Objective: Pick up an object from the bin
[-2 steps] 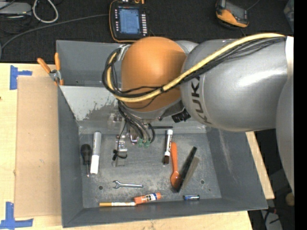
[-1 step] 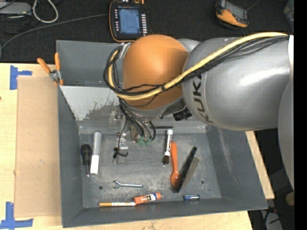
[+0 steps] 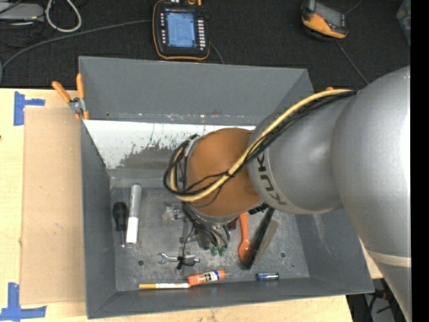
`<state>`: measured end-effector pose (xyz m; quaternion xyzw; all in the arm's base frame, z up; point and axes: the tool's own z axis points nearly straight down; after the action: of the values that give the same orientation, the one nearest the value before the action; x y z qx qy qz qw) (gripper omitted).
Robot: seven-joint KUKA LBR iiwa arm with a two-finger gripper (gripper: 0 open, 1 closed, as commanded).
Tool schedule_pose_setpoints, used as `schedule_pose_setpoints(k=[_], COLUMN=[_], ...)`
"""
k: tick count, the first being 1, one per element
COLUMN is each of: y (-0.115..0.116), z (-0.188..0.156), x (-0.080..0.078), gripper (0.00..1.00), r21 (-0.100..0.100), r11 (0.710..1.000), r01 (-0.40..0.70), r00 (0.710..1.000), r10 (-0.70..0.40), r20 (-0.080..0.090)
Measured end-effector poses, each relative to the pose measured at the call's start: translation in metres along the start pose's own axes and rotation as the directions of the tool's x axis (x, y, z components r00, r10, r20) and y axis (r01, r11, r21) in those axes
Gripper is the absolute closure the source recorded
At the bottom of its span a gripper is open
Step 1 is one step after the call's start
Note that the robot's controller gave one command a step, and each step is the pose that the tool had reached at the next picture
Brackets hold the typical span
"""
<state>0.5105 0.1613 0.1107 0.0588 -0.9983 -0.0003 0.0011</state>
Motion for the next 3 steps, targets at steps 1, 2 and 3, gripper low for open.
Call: schedule_pose_setpoints(k=[1, 2, 3], y=[0.002, -0.031, -0.033], z=[-0.044, 0.007, 0.038], x=[0.035, 0.035, 0.036], gripper=[0.0, 0.0, 0.0], r21=[-0.001, 0.002, 0.005], r11=[0.99, 1.0, 0.926], r01=[0.144, 0.028, 0.377], r00=[0.99, 1.0, 0.926], r10=[-0.144, -0.028, -0.377], r20=[0.009, -0.011, 0.032])
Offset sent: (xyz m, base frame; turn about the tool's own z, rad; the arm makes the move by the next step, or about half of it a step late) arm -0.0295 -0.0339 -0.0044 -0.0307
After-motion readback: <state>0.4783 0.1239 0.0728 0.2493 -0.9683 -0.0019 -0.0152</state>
